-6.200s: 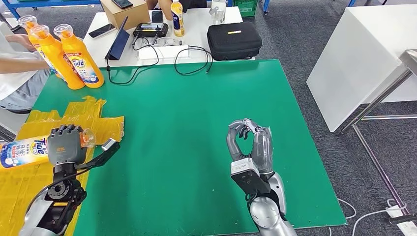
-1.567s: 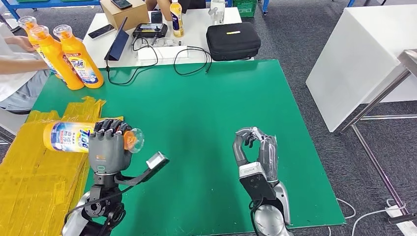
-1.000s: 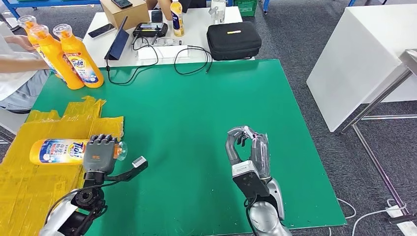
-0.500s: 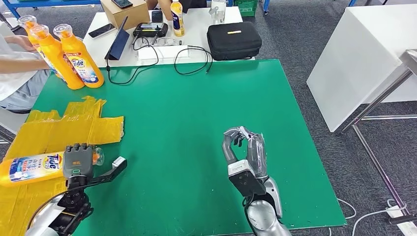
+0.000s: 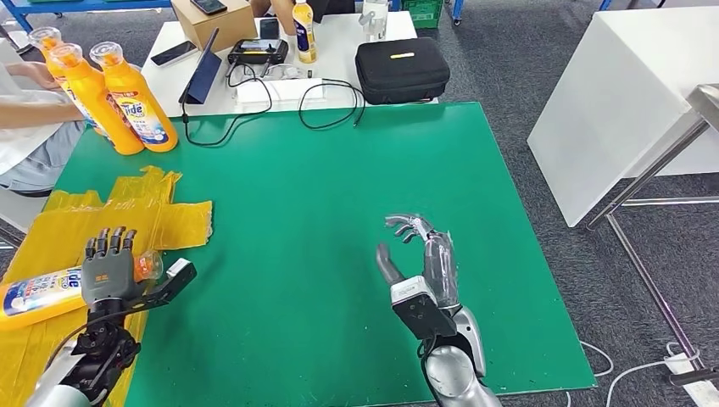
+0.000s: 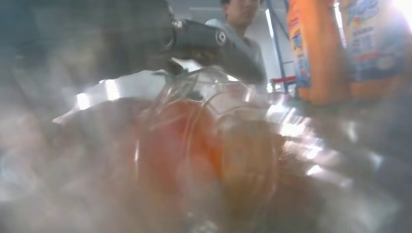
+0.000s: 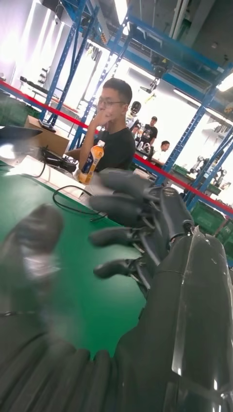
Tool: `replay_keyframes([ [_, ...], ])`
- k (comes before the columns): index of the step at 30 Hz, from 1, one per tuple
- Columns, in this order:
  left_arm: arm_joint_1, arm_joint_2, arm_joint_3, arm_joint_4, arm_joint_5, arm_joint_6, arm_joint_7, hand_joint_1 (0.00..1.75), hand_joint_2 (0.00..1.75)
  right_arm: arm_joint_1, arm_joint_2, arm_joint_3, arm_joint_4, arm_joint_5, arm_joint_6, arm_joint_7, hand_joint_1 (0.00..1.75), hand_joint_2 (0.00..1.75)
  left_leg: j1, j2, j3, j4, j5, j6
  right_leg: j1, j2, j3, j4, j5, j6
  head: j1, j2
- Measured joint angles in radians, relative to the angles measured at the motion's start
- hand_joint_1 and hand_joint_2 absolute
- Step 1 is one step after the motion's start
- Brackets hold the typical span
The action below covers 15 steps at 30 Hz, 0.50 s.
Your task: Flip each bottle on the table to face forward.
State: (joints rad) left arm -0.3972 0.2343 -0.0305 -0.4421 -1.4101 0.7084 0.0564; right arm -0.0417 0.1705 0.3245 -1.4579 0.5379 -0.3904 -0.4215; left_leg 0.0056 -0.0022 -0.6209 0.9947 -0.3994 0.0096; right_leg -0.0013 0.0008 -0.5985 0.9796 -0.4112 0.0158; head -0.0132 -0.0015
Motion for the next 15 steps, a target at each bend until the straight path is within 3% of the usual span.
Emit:
replay_keyframes([
  [7,0.012,-0.038,0.104,-0.03,0.003,0.0,-0.091,0.0,1.75,0.0,0.0,0.004,0.003,0.0,0.0,0.0,0.0,1.75,0.0,0.0,0.0,0.0,0.0,0.0,0.0,0.0,0.0,0.0,0.0,0.0,0.0,0.0],
  [15,0.051,-0.133,0.277,-0.13,0.075,-0.001,-0.353,0.0,1.75,0.0,0.001,0.005,0.006,-0.002,0.0,0.0,0.0,1.75,-0.001,-0.001,-0.001,0.0,0.0,0.0,0.0,0.0,0.0,0.0,0.0,0.0,0.0,0.0],
])
